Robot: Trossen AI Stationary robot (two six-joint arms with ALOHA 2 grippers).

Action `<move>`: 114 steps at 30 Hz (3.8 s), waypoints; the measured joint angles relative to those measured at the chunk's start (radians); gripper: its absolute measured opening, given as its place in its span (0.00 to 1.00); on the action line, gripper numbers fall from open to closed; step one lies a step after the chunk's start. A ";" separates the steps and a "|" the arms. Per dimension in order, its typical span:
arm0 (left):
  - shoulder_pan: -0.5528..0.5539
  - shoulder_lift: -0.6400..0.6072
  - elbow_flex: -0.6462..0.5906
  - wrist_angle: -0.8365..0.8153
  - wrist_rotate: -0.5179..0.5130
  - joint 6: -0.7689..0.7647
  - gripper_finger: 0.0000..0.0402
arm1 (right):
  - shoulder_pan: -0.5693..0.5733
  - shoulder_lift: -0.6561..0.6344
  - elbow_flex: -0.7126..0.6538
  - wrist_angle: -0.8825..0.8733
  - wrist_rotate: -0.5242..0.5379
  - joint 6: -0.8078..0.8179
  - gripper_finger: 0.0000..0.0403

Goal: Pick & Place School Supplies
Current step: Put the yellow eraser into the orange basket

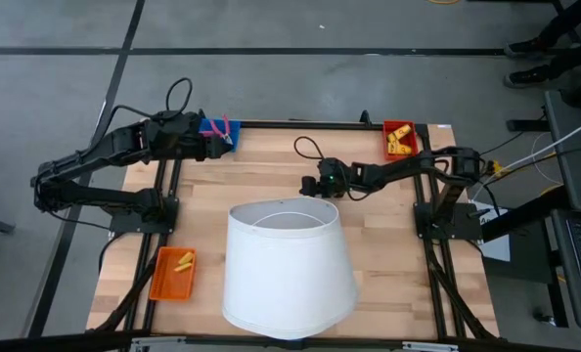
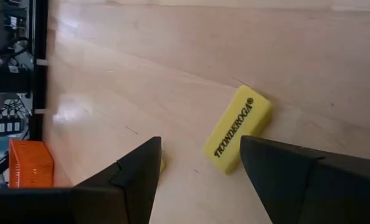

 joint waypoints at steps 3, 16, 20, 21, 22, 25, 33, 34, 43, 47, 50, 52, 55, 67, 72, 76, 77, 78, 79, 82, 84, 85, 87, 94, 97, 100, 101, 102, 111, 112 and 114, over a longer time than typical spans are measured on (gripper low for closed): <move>0.001 0.000 0.000 0.000 -0.002 0.003 0.34 | -0.005 0.000 0.000 0.001 -0.001 -0.003 0.56; 0.003 0.000 0.000 0.000 0.000 0.011 0.34 | -0.003 0.000 0.000 -0.007 0.004 -0.006 0.56; 0.003 0.000 0.000 0.000 0.000 0.011 0.34 | -0.002 0.000 0.000 -0.014 0.008 -0.005 0.56; 0.003 0.000 0.000 0.000 0.000 0.011 0.34 | -0.002 0.000 0.000 -0.013 0.008 -0.005 0.56; 0.003 0.000 0.000 0.001 0.000 0.011 0.34 | -0.001 0.000 0.000 -0.013 0.008 -0.005 0.56; 0.003 0.000 0.000 0.013 0.000 0.011 0.34 | 0.002 0.000 0.000 -0.008 0.008 0.005 0.56; 0.003 0.000 0.000 0.035 0.001 0.011 0.34 | 0.011 0.020 0.000 -0.007 0.022 0.009 0.56; 0.003 0.000 0.000 0.041 0.005 0.011 0.34 | 0.011 0.030 -0.001 -0.009 0.015 0.009 0.56; 0.003 0.000 0.000 0.053 0.024 0.010 0.34 | 0.034 0.049 0.001 0.031 0.016 0.015 0.56; 0.003 0.000 0.000 0.053 0.041 0.008 0.34 | 0.035 0.004 -0.001 0.012 0.016 0.006 0.56; 0.003 0.000 0.000 0.053 0.049 0.011 0.34 | 0.035 -0.010 -0.001 0.031 0.039 0.008 0.56; 0.003 0.000 0.000 0.053 0.049 0.011 0.34 | 0.035 -0.011 -0.001 0.048 0.054 0.013 0.56; 0.003 0.000 0.000 0.052 0.049 0.015 0.34 | 0.035 -0.006 0.013 0.048 0.058 0.016 0.56; 0.003 -0.003 0.000 0.053 0.068 0.011 0.34 | 0.032 0.041 0.080 -0.085 0.057 -0.040 0.56; 0.003 -0.004 0.000 0.053 0.068 0.011 0.34 | 0.032 0.041 0.080 -0.090 0.056 -0.047 0.56; 0.003 -0.004 0.000 0.053 0.068 0.006 0.34 | 0.034 0.041 0.080 -0.078 0.056 -0.047 0.56; 0.003 -0.004 0.000 0.053 0.068 0.003 0.34 | 0.035 0.041 0.080 -0.067 0.057 -0.048 0.56; 0.003 -0.004 0.000 0.053 0.067 0.003 0.34 | 0.037 0.041 0.080 -0.058 0.059 -0.047 0.56; 0.003 -0.004 0.000 0.053 0.067 0.003 0.34 | 0.038 0.041 0.080 -0.055 0.061 -0.044 0.56; 0.003 -0.004 0.000 0.053 0.068 0.000 0.34 | 0.043 0.045 0.080 -0.056 0.061 -0.041 0.56; 0.003 -0.004 0.000 0.053 0.067 0.000 0.34 | 0.045 0.045 0.080 -0.056 0.063 -0.040 0.56; 0.003 -0.004 0.000 0.053 0.067 0.000 0.34 | 0.045 0.045 0.080 -0.057 0.068 -0.040 0.56; 0.003 -0.004 0.000 0.057 0.067 0.000 0.34 | 0.045 0.045 0.081 -0.071 0.074 -0.041 0.56; 0.003 -0.004 0.000 0.068 0.067 0.002 0.34 | 0.048 0.051 0.082 -0.125 0.075 -0.059 0.56; 0.003 -0.004 0.000 0.068 0.067 0.003 0.34 | 0.050 0.054 0.081 -0.123 0.075 -0.053 0.56; 0.003 -0.004 0.000 0.068 0.071 0.003 0.34 | 0.050 0.054 0.081 -0.130 0.076 -0.055 0.56; 0.003 -0.004 0.000 0.068 0.073 0.003 0.34 | 0.050 0.054 0.081 -0.133 0.077 -0.055 0.56; 0.003 -0.004 0.000 0.068 0.073 0.003 0.34 | 0.050 0.054 0.081 -0.135 0.078 -0.055 0.56; 0.003 -0.004 0.000 0.068 0.075 0.011 0.34 | 0.054 0.052 0.081 -0.121 0.087 -0.063 0.56; 0.003 -0.004 0.000 0.068 0.075 0.011 0.34 | 0.057 0.048 0.080 -0.108 0.091 -0.063 0.56; 0.003 -0.004 0.000 0.068 0.075 0.011 0.34 | 0.063 0.046 0.081 -0.054 0.099 -0.056 0.56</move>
